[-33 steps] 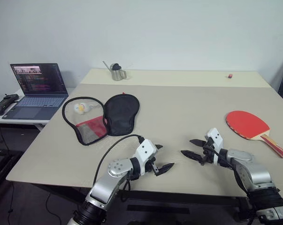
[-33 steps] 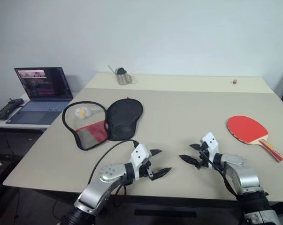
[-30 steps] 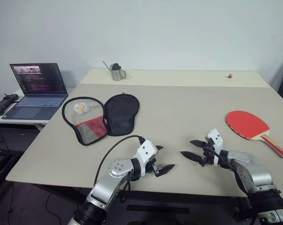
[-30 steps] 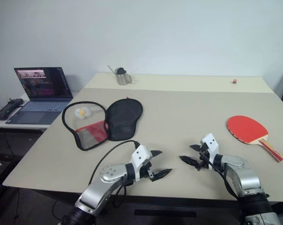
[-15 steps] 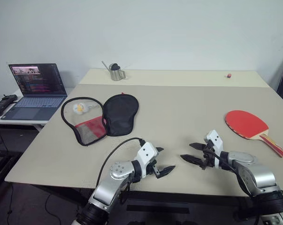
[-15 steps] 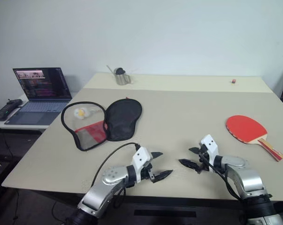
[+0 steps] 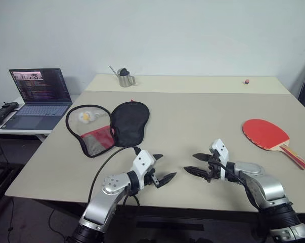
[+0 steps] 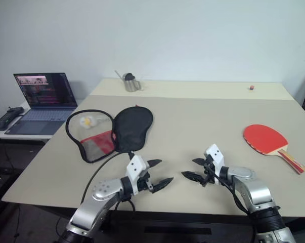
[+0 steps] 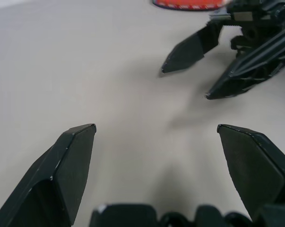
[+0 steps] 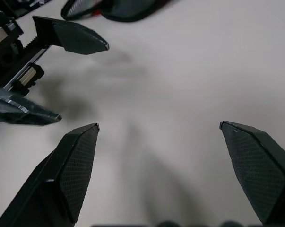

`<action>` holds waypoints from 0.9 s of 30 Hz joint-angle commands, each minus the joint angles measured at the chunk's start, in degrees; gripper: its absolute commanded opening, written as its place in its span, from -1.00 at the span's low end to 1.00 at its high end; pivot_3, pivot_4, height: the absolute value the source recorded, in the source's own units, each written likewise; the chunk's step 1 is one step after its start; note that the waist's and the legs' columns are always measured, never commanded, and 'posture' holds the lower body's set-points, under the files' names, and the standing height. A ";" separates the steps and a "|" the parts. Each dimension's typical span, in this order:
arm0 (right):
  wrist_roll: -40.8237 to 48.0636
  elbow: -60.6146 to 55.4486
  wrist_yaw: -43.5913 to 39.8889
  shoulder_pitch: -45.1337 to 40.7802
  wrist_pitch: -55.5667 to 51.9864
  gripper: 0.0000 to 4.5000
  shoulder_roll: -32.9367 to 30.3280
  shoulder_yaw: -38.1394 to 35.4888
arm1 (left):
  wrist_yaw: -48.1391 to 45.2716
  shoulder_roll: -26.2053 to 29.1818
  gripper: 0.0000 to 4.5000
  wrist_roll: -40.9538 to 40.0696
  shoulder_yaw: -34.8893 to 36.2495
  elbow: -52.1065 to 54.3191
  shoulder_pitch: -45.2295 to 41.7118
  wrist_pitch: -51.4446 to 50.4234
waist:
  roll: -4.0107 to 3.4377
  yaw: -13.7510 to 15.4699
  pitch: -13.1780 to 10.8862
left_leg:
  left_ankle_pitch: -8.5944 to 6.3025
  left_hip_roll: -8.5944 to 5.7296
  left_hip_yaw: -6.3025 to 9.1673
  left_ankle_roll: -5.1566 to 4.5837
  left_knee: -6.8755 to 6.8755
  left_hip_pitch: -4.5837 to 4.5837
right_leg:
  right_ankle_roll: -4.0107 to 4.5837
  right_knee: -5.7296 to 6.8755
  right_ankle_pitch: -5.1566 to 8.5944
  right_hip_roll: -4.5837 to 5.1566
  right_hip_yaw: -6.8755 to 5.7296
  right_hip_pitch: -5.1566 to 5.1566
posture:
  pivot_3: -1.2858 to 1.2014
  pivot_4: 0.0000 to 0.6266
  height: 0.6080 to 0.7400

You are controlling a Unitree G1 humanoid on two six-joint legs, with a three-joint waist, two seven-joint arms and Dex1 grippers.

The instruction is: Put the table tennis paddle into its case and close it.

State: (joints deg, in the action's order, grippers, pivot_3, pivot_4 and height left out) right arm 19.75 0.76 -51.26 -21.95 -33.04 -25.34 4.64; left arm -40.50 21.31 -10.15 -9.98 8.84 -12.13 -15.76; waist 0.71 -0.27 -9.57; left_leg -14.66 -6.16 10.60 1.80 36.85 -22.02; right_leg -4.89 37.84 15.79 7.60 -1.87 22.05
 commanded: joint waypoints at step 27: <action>5.18 -4.71 1.68 -10.60 -3.24 0.99 5.87 0.10 | 4.40 8.38 1.00 0.59 14.71 -15.85 -13.11 5.50 | 0.00 -0.73 0.00 | 0.06 -0.01 0.03 0.22 0.00 -0.09 | 0.01 -0.03 -0.01 -0.01 0.02 0.13 | 0.03 -0.52 1.00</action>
State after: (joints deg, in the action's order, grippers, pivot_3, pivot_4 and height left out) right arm 23.79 -1.27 -48.89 -31.07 -36.02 -19.09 4.80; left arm -37.20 30.00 -10.51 4.87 -6.08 -23.47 -11.75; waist 0.72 -1.00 -9.58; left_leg -14.61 -6.17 10.64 2.02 36.85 -22.11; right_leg -4.88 37.82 15.79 7.59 -1.85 22.18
